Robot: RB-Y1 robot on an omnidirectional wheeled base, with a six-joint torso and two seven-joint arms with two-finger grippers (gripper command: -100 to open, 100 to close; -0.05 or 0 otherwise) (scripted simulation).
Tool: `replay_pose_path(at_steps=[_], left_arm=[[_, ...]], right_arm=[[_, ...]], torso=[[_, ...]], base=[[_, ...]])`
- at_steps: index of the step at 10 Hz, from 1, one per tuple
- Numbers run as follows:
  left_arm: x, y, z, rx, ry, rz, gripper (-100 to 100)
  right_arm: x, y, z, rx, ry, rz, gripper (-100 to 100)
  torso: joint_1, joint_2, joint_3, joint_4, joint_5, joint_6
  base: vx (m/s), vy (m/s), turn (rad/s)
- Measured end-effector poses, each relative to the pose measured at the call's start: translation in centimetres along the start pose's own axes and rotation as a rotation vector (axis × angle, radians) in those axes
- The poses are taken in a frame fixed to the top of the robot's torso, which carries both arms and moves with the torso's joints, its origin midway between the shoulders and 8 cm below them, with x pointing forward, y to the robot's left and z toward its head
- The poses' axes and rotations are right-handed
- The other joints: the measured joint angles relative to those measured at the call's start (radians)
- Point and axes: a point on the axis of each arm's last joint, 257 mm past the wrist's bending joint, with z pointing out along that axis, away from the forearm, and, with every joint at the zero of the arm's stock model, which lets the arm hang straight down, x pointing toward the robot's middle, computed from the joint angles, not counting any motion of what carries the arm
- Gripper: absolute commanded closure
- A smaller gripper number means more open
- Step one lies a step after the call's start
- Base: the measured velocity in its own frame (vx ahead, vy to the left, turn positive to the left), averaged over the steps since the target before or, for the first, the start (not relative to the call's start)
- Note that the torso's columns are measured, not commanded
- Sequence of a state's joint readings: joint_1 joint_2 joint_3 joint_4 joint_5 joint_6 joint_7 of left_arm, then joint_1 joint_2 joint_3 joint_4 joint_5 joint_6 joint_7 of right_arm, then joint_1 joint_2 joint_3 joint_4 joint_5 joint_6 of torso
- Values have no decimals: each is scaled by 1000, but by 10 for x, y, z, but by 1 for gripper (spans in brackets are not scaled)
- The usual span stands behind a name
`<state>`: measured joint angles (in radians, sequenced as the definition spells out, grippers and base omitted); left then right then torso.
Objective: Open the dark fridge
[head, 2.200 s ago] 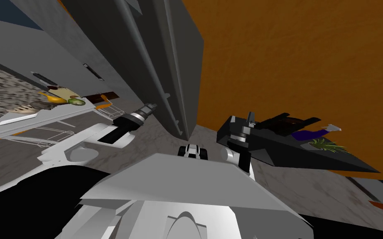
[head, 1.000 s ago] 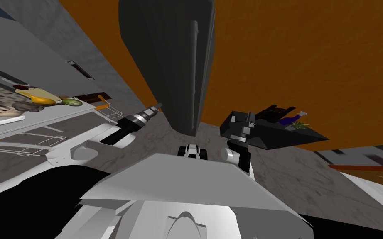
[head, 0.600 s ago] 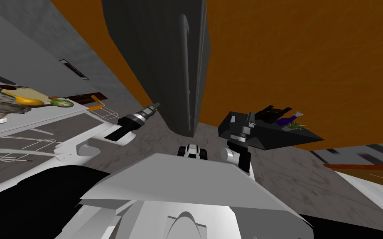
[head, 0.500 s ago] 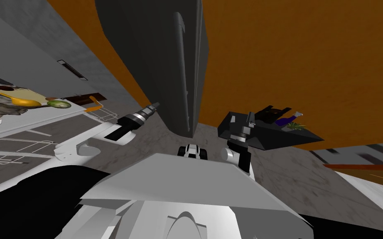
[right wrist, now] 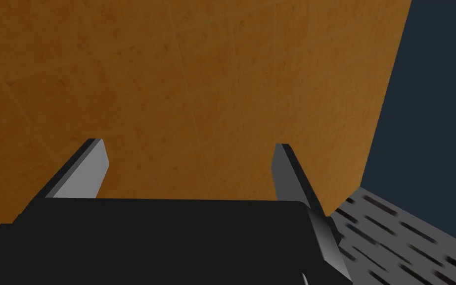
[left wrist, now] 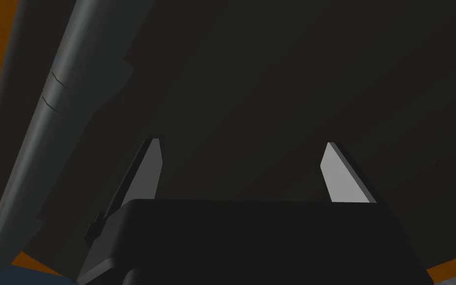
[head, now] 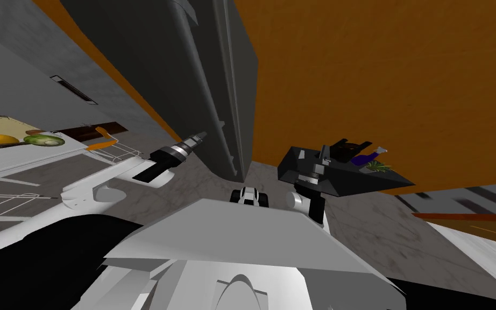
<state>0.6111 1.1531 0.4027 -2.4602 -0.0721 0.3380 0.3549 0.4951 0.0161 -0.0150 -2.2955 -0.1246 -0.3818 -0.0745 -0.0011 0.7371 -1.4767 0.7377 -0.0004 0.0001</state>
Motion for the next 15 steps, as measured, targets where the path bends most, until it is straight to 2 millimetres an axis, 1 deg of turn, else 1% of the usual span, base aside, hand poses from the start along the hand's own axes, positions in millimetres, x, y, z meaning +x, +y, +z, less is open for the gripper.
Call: replay_pose_path(at_steps=[1, 2, 3, 5, 7, 8, 10, 12, 13, 15], left_arm=[[2, -9, -1, 14, 9, 9, -100], [3, -15, -3, 22, 13, 13, -100], [6, -25, -6, 36, 19, 15, -100], [14, -47, -8, 83, 36, 19, -100], [13, -52, -8, 88, 38, 20, -100], [13, -52, -8, 87, 37, 19, 100], [13, -57, -9, 102, 39, 31, 100], [20, -71, -12, 146, 68, 27, 100], [26, -76, -13, 162, 85, 24, 100], [31, -83, -16, 189, 105, 26, 100]], right_arm=[[0, 0, 0, 0, 0, 0, 0], [0, 0, 0, 0, 0, 0, 0], [0, 0, 0, 0, 0, 0, 0], [0, 0, 0, 0, 0, 0, 0], [0, 0, 0, 0, 0, 0, 0], [0, 0, 0, 0, 0, 0, 0], [0, 0, 0, 0, 0, 0, 0], [0, 0, 0, 0, 1, 0, 0], [0, 0, 0, 0, 1, 0, 0], [0, 0, 0, 0, 1, 0, 0]], torso=[[2, 3, 2, 1, 1, 0], [2, 4, 2, 1, 0, 4], [-4, 2, 1, 0, -2, 7], [-4, -1, -1, 0, -2, 3], [0, -3, -2, -1, 0, 0], [2, 0, -1, 0, 1, 0], [9, 6, 3, 0, 5, 1], [15, 12, 8, 4, 6, -4], [12, 6, 3, 5, 5, -6], [7, 3, -1, 4, 2, -3]], base=[[102, -136, 18], [46, -73, 36], [21, -33, -54], [7, -11, -27], [73, -29, 6], [9, -6, -6], [-140, 161, -128], [-230, 245, -118], [-199, 160, -70], [-242, 210, -135]])
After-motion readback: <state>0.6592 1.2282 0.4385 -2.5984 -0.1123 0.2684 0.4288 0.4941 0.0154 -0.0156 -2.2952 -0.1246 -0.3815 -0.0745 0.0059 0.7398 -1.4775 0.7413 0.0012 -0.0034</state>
